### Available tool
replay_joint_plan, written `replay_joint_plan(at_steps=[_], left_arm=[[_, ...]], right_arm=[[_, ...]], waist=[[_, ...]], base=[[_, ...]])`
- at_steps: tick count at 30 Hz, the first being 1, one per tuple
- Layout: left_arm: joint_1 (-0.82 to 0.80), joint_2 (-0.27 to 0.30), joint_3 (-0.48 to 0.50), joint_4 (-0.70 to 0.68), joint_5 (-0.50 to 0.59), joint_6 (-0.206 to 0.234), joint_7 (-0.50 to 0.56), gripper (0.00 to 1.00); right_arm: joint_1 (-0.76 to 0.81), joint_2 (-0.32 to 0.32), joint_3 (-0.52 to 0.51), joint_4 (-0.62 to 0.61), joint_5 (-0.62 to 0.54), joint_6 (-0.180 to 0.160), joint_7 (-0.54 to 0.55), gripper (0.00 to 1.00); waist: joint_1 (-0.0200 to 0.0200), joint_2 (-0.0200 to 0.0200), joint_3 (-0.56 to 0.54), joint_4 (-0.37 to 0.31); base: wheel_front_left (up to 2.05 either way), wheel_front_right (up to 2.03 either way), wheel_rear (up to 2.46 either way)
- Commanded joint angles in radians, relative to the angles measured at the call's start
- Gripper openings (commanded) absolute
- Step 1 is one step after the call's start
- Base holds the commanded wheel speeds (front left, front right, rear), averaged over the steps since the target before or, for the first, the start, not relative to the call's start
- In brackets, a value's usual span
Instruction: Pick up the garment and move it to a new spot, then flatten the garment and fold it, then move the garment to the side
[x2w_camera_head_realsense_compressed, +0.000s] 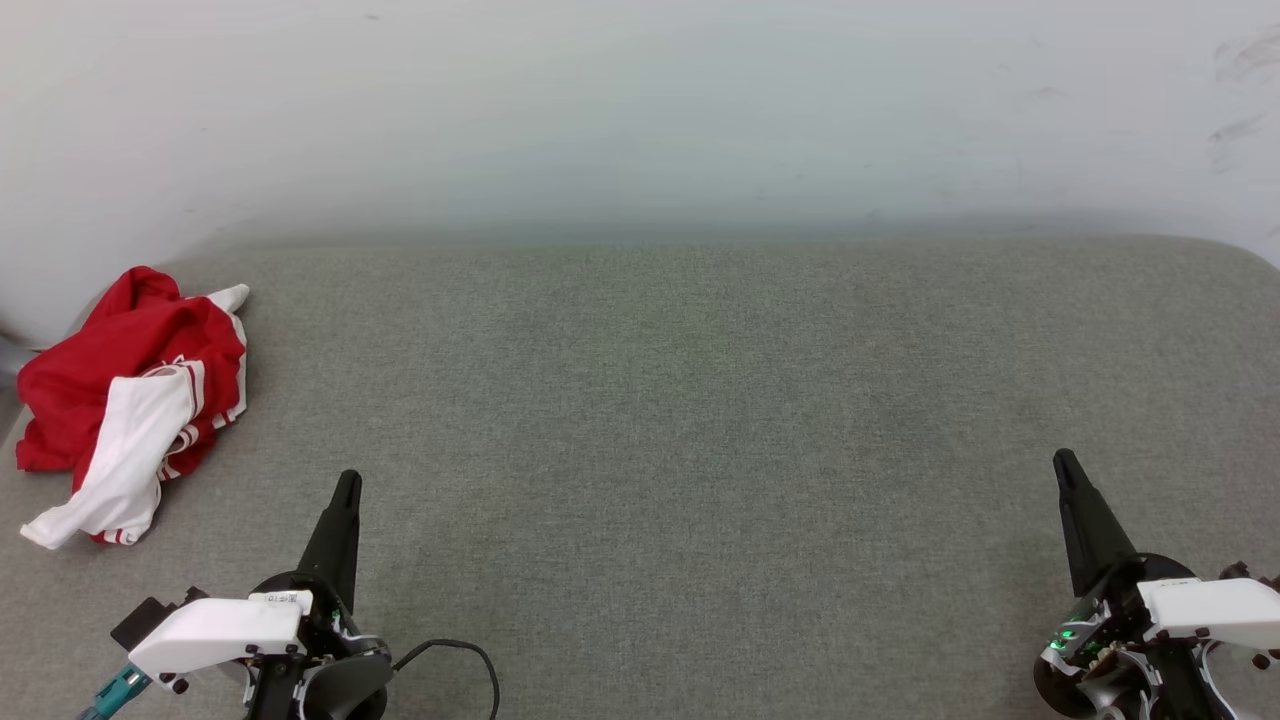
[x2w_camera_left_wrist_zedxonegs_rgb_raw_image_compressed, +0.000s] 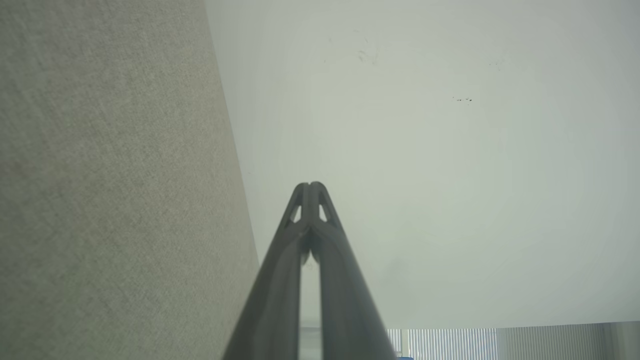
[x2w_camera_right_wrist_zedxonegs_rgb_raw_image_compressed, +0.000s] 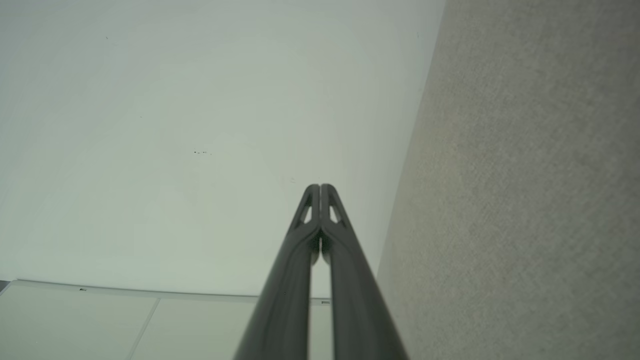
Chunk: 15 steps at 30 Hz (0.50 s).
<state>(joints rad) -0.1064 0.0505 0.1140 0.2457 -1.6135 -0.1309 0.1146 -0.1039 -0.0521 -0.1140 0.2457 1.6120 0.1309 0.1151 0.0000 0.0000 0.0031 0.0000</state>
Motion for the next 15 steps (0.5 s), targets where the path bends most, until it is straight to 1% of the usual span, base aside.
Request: replay_joint_plan(at_steps=[1, 15], left_arm=[[-0.007, -0.001, 0.002, 0.000, 0.001, -0.003, 0.001, 0.00], [-0.007, -0.001, 0.002, 0.000, 0.001, -0.003, 0.001, 0.00]], right_arm=[[-0.012, 0.004, 0.001, 0.000, 0.002, 0.000, 0.000, 0.00], [-0.012, 0.004, 0.001, 0.000, 0.002, 0.000, 0.000, 0.00]], waist=[[0.0000, 0.0000, 0.000, 0.000], [0.0000, 0.0000, 0.000, 0.000]], base=[[0.00, 0.00, 0.00], [0.00, 0.00, 0.00]])
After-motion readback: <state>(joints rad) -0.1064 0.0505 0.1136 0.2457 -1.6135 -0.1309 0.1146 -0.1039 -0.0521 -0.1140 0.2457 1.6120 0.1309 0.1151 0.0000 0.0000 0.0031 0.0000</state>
